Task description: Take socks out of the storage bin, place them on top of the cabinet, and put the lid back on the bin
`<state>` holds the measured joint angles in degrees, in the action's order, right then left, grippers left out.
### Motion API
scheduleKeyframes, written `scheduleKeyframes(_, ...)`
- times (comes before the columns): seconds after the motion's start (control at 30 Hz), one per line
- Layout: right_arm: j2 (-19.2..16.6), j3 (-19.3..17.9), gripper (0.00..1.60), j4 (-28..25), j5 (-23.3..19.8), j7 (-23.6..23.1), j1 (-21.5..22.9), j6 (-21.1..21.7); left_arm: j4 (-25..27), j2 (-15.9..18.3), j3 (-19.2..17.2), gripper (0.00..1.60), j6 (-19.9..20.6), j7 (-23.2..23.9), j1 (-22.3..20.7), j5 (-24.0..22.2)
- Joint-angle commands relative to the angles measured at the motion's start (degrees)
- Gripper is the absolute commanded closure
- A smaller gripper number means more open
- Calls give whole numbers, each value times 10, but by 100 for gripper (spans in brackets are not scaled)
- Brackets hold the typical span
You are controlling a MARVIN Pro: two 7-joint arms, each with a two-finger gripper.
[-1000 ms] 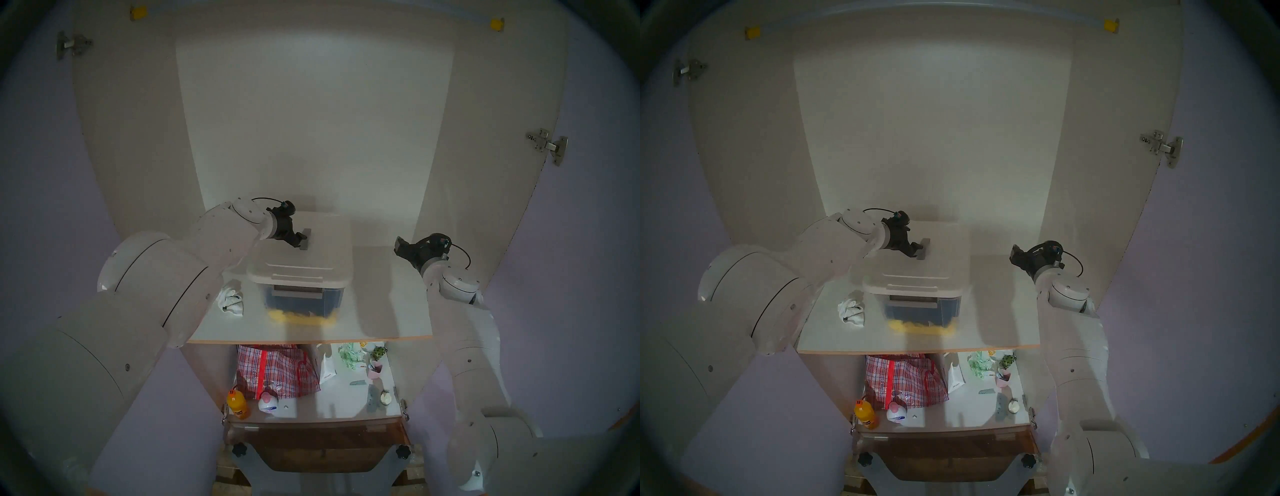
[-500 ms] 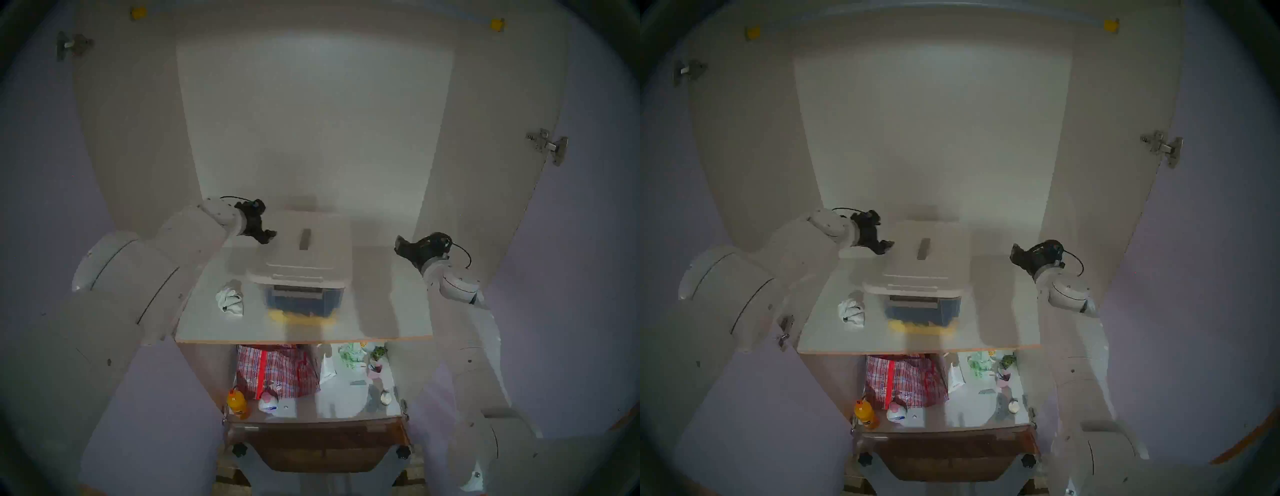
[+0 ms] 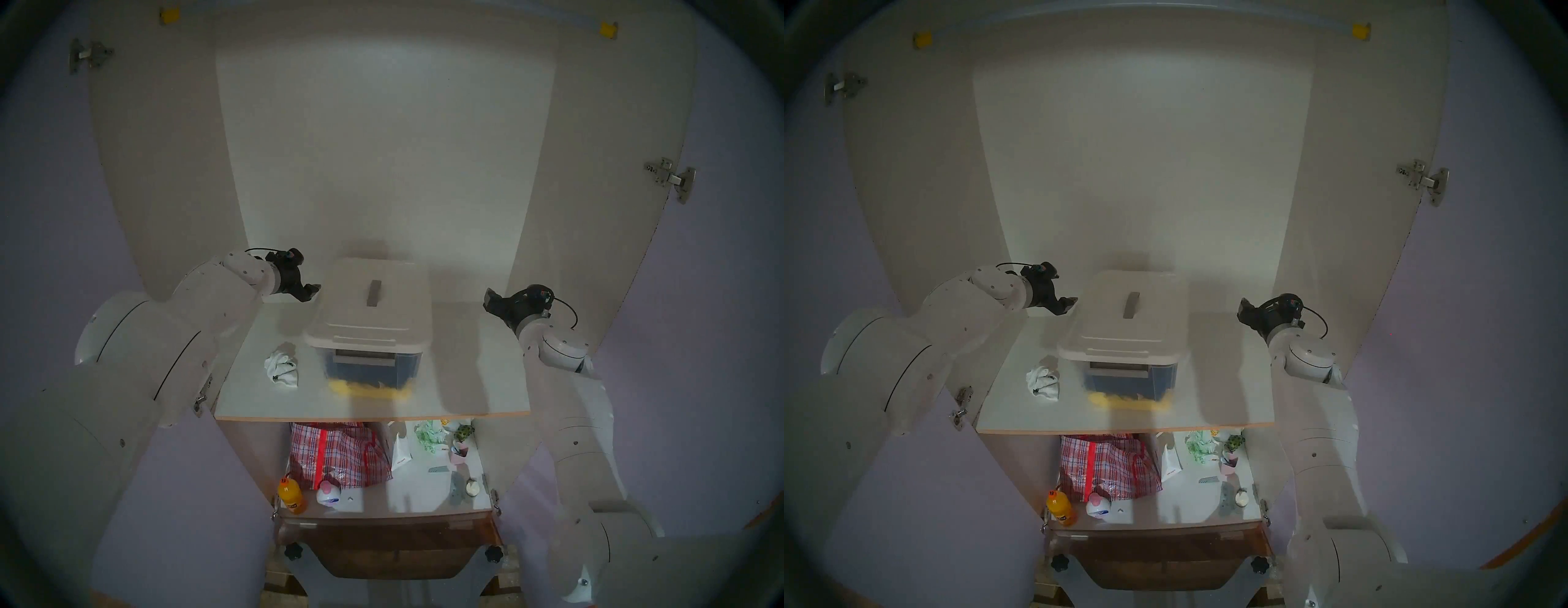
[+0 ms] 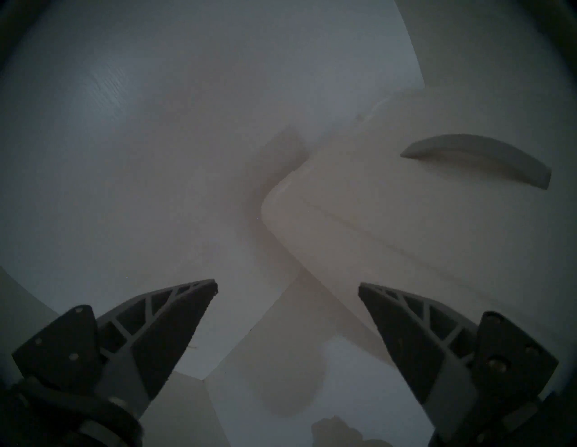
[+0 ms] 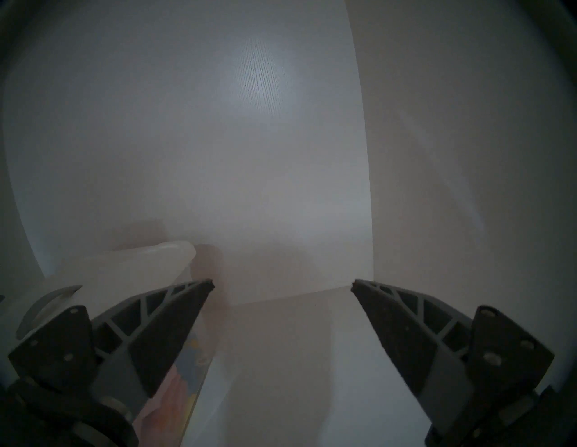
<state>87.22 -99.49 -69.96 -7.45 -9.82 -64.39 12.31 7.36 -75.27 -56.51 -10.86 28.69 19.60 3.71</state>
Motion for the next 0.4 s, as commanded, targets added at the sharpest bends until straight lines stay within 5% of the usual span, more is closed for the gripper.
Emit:
scheduleKeyframes(0.0,1,1,0,-16,-1,-1,13,-8,2,-7,-7,0,18,-39,-23,-5)
scheduleKeyframes(0.13,1,1,0,-16,-1,-1,13,-8,-6,-17,0,0,50,-124,-24,6)
scheduleKeyframes(0.37,1,1,0,-16,-1,-1,13,-8,-5,-21,7,0,71,-184,-23,12)
